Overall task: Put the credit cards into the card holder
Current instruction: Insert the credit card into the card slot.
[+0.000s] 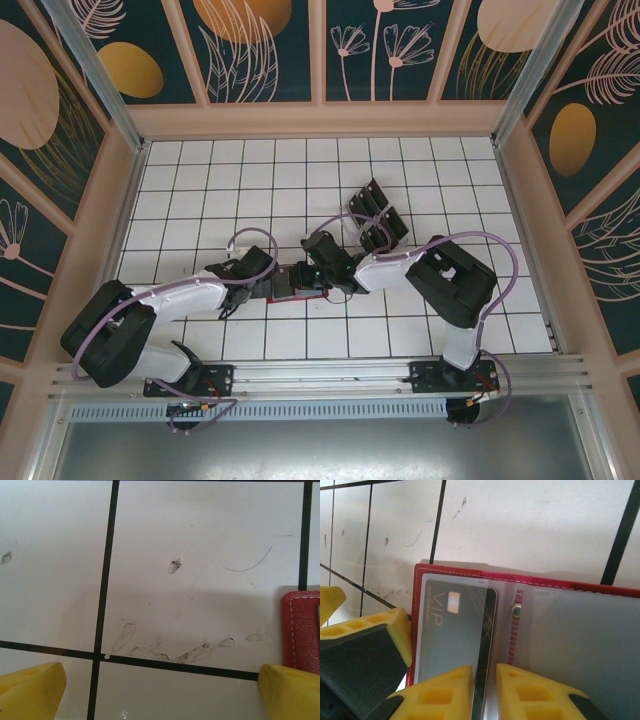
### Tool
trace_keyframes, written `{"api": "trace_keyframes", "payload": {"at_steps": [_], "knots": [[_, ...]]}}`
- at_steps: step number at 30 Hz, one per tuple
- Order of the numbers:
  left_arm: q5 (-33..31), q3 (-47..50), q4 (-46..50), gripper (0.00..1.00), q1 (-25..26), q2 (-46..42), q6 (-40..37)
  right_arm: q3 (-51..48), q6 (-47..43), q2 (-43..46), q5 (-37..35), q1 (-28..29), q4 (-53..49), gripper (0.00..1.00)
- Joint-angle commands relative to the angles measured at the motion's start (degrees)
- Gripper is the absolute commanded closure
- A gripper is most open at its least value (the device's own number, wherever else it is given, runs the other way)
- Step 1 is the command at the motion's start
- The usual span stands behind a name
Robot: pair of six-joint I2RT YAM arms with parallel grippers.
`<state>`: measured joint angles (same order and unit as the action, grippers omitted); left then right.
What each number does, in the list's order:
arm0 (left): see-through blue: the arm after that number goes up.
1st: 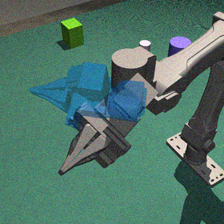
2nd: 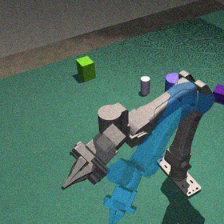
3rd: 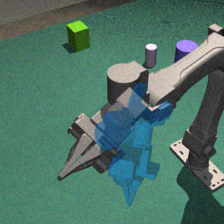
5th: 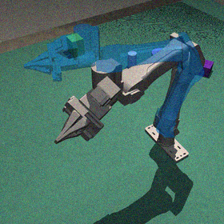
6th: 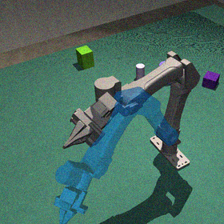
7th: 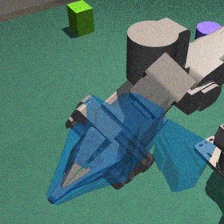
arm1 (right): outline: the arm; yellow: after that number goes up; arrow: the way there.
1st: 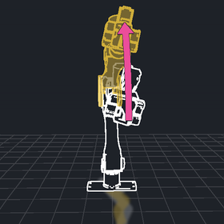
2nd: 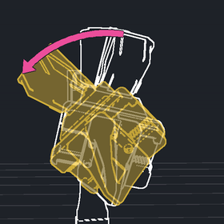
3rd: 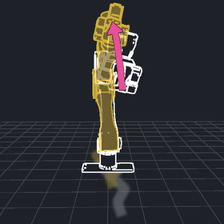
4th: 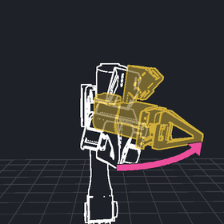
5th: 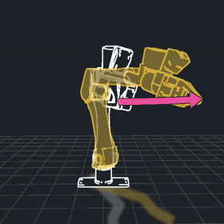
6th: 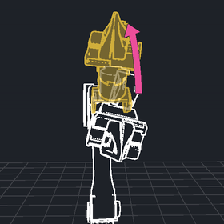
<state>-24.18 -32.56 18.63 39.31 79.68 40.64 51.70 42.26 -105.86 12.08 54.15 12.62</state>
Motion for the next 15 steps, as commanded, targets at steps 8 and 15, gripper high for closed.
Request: {"api": "trace_keyframes", "payload": {"at_steps": [8, 15], "knots": [[1.5, 0.8, -1.5, 0.02, -0.2, 1.1, 0.4, 2.1, -0.9, -2.0, 1.3, 1.1, -0.3, 0.89], [1.5, 1.0, -1.8, 0.02, -0.2, 1.2, 0.3, 3.0, -1.0, -2.9, 2.1, 1.3, -0.4, 0.90]]}}
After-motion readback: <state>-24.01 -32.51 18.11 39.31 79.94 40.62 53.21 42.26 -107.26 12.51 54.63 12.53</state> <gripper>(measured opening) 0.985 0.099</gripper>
